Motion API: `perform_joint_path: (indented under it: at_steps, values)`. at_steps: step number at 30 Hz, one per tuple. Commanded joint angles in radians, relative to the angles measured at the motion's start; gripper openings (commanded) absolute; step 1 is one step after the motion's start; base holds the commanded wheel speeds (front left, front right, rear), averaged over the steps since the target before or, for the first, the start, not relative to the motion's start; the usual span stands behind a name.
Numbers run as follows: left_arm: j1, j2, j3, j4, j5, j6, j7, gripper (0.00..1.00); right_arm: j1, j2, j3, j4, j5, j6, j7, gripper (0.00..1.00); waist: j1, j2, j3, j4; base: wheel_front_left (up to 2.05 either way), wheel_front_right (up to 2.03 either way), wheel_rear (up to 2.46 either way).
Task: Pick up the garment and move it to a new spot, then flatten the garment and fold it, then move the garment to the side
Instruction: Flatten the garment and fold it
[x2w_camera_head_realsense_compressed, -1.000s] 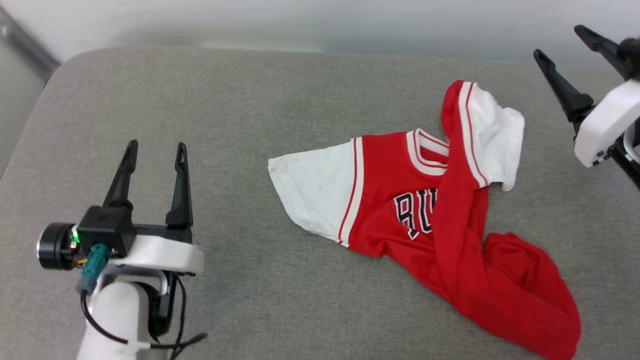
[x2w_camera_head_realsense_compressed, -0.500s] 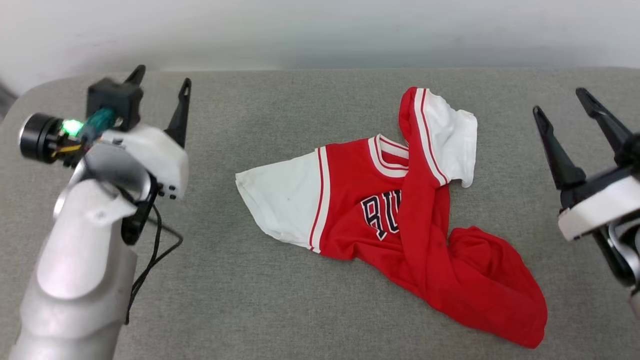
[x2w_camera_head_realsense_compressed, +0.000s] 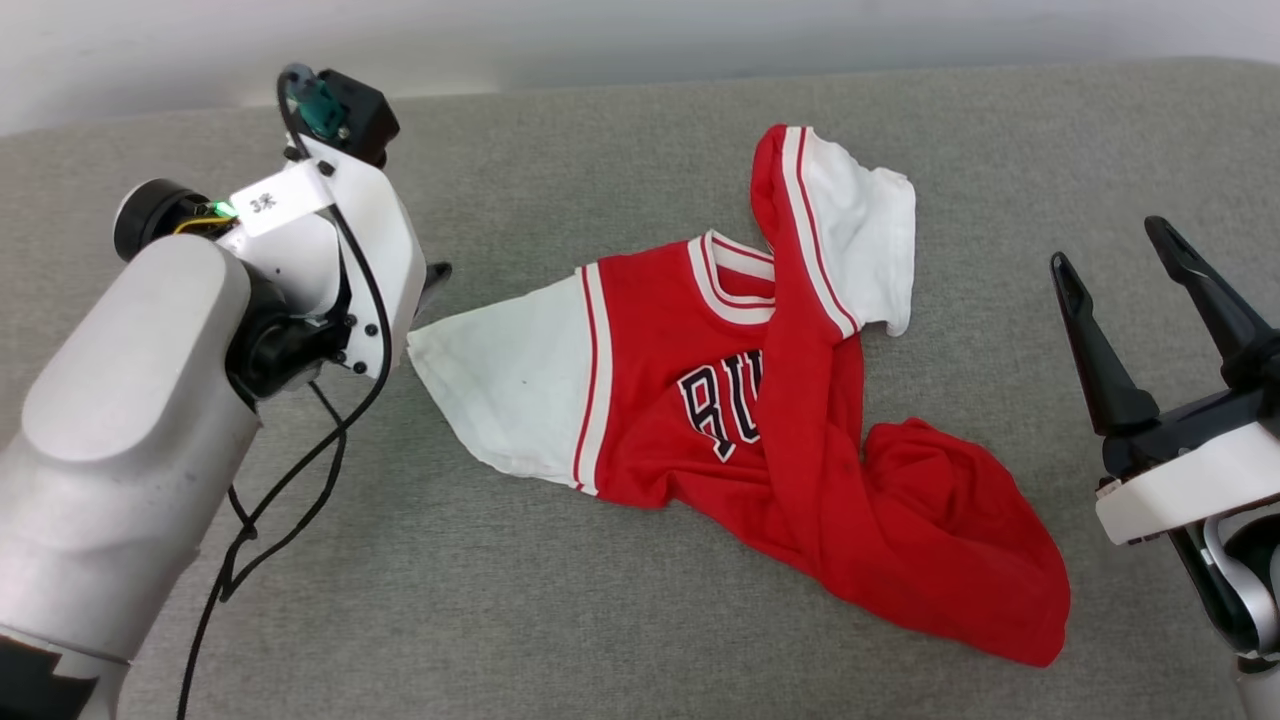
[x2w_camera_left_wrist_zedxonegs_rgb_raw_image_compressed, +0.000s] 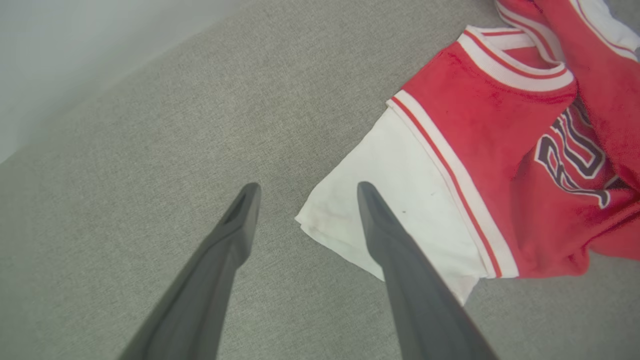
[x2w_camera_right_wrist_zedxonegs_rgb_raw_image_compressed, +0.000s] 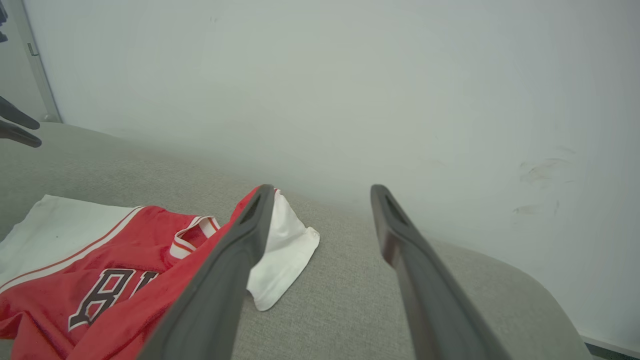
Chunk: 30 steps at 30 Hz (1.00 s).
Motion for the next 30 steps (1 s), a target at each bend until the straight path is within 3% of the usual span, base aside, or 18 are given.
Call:
perform_joint_path:
  at_steps: [1, 9, 17, 18, 19, 24, 30]
  values:
    - [-0.027, 0.014, -0.03, 0.013, -0.027, -0.001, 0.037, 1.0, 0.013, 0.009, -0.004, -0.017, -0.011, -0.001, 0.007, 1.0, 0.0001, 0.0, 0.023, -0.02, 0.0, 0.0, 0.0]
    - [-0.084, 0.036, -0.128, 0.147, -0.145, -0.001, 0.178, 1.0, -0.005, 0.025, 0.007, -0.051, -0.012, -0.001, 0.023, 1.0, 0.0001, 0.0, 0.093, -0.064, 0.0, 0.0, 0.0]
    - [-0.056, 0.02, -0.209, 0.248, -0.192, -0.001, 0.186, 1.0, -0.035, 0.024, 0.02, -0.031, -0.01, -0.001, 0.013, 1.0, 0.0001, 0.0, 0.141, -0.081, 0.0, 0.0, 0.0]
    - [-0.05, 0.017, -0.224, 0.248, -0.197, -0.001, 0.185, 0.56, -0.035, 0.022, 0.019, -0.027, -0.008, -0.001, 0.012, 1.0, 0.0001, 0.0, 0.142, -0.078, 0.0, 0.0, 0.0]
    - [-0.048, 0.018, -0.238, 0.244, -0.201, -0.001, 0.177, 0.0, -0.036, 0.018, 0.017, -0.023, -0.007, -0.001, 0.012, 1.0, 0.0001, 0.0, 0.14, -0.075, 0.0, 0.0, 0.0]
    - [-0.064, 0.075, -0.295, 0.168, -0.195, -0.001, 0.066, 0.0, -0.061, -0.003, 0.002, -0.009, -0.002, -0.001, 0.022, 1.0, 0.0001, 0.0, 0.11, -0.051, 0.0, 0.0, 0.0]
    - [-0.059, 0.151, -0.323, 0.058, -0.193, -0.001, -0.107, 0.0, -0.147, -0.092, -0.015, 0.007, 0.003, -0.001, 0.099, 1.0, 0.0001, 0.0, 0.065, -0.003, 0.0, 0.0, 0.0]
